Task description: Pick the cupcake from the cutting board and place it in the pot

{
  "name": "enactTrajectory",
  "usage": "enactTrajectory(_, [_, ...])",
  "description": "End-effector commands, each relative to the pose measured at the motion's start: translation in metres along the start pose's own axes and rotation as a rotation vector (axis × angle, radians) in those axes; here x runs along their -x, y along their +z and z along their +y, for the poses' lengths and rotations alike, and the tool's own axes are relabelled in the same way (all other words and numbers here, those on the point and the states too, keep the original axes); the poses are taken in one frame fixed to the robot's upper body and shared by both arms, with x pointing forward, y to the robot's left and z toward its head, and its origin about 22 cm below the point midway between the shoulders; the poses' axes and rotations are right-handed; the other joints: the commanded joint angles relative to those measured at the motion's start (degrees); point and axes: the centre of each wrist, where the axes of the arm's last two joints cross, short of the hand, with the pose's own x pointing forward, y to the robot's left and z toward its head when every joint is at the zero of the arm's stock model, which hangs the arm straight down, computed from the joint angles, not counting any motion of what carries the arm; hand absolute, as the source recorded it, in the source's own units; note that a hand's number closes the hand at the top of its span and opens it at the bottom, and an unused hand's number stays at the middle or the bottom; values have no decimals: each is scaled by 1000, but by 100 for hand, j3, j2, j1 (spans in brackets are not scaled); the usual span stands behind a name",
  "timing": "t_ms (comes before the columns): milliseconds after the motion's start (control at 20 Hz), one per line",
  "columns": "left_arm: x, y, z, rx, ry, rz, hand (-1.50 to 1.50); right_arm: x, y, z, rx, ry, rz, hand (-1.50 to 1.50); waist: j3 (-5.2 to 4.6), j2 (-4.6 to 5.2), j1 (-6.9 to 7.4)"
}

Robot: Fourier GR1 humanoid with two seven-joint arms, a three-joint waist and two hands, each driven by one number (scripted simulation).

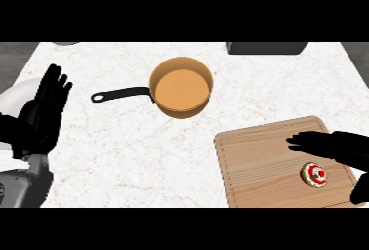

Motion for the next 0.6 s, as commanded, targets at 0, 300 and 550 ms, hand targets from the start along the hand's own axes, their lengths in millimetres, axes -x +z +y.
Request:
enactTrajectory(0, [26,12,-1,-7,11,15,0,0,-1,19,-12,-14,-37,-150,-2,-3,-19])
enactTrajectory(300, [13,0,20,0,-1,-1,0,5,-15,20,-24,3,2,-150,-2,0,-11])
enactTrajectory(550, [7,5,12,2,-10,15,0,3,-14,15,-25,-7,29,-150,-2,-8,-17])
